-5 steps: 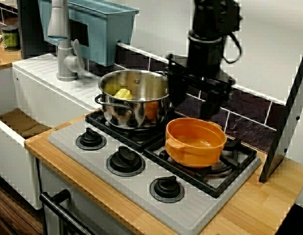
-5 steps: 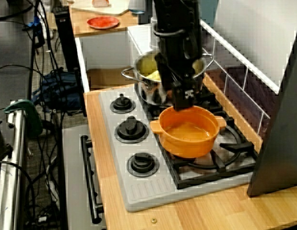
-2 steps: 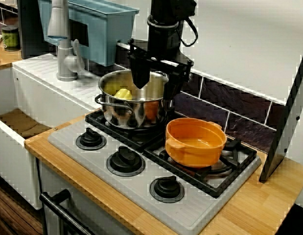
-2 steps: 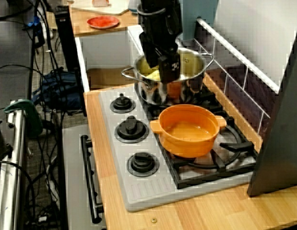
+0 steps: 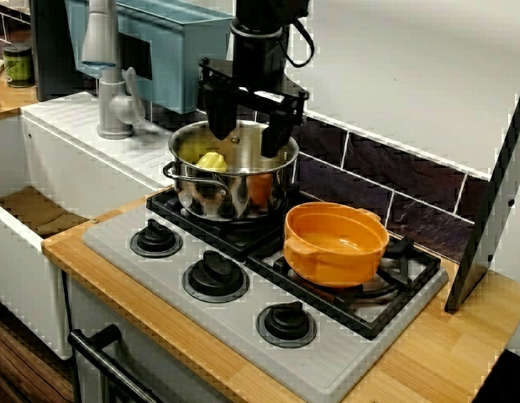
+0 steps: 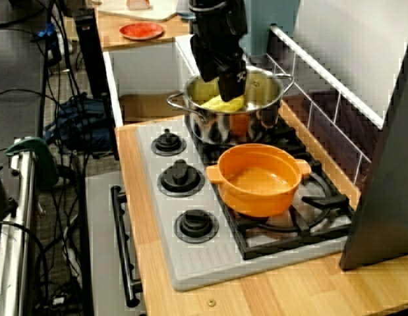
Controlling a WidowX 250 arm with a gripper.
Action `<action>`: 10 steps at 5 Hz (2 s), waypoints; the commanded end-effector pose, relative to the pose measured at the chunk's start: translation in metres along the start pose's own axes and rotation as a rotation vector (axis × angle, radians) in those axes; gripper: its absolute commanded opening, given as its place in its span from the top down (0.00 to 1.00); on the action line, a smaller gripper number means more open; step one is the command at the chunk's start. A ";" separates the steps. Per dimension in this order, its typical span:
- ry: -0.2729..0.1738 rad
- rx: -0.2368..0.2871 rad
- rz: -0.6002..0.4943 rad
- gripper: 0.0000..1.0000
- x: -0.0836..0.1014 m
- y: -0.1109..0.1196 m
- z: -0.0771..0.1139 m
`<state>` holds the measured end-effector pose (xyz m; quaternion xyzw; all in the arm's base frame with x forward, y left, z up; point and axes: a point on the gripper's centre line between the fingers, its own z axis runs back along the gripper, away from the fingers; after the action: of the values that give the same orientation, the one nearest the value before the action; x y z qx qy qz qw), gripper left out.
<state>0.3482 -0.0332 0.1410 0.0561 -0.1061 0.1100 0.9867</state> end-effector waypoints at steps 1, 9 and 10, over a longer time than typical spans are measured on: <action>-0.073 0.001 0.037 0.00 0.014 0.028 0.007; -0.083 -0.046 0.034 0.00 0.041 0.041 -0.018; -0.073 -0.054 0.033 0.00 0.039 0.044 -0.010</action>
<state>0.3771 0.0137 0.1169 0.0357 -0.1080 0.1188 0.9864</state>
